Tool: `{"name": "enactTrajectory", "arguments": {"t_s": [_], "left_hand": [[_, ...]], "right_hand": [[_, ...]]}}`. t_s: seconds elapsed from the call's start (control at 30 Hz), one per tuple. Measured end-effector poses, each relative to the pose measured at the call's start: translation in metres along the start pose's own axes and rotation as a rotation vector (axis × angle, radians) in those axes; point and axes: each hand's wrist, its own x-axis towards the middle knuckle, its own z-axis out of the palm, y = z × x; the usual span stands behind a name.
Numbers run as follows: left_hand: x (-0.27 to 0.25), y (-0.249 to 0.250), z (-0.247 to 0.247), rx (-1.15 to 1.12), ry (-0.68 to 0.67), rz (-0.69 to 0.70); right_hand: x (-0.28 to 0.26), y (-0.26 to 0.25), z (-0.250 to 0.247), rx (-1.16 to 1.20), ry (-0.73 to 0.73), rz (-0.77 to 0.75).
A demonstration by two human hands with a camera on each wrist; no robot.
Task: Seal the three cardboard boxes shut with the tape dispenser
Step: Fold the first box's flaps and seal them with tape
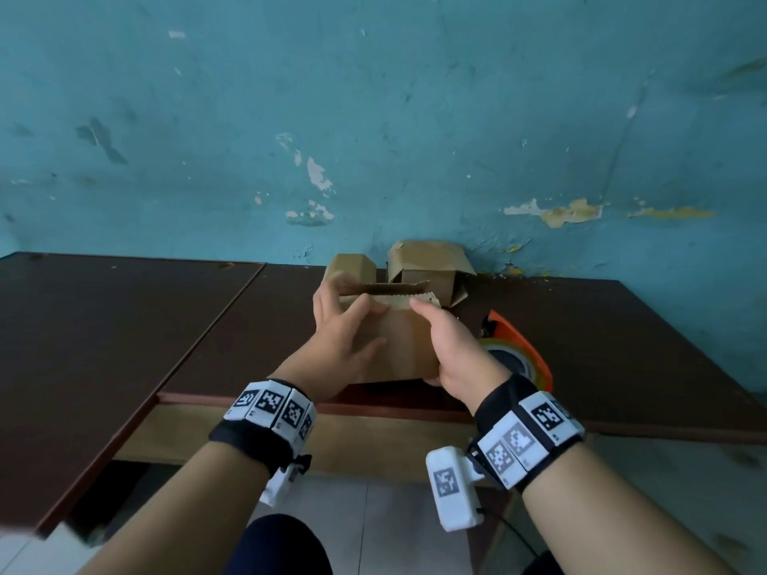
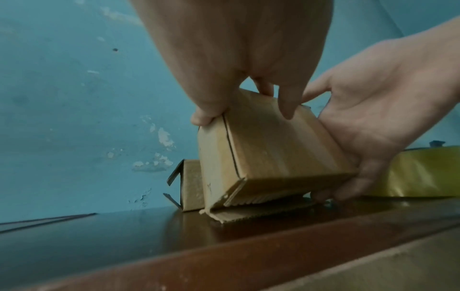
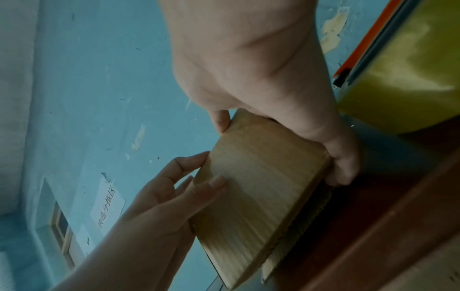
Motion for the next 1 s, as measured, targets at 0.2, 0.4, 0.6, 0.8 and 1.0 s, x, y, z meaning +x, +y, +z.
{"name": "enactTrajectory", "arguments": {"t_s": [0.2,0.4,0.6,0.8,1.0], "left_hand": [[0.001,-0.008,-0.004,-0.149,0.010,-0.021],[-0.005,-0.006,-0.005,-0.141,0.048,-0.074],[-0.006,-0.005,-0.008,-0.074,-0.032,-0.078],[-0.005,-0.006,-0.010,-0.046,-0.039,-0.145],[-0.005,-0.014,0.002,-0.064,-0.014,-0.067]], "right_hand": [[0.002,0.007,0.006,-0.017,-0.008,-0.074],[-0.005,0.009,-0.002,-0.019,-0.075,-0.098],[-0.008,0.004,-0.020,-0.161,-0.004,-0.234],[-0.023,-0.016,-0.057,-0.447,0.245,-0.388],[-0.015,-0.007,-0.089,-0.856,0.395,-0.322]]}}
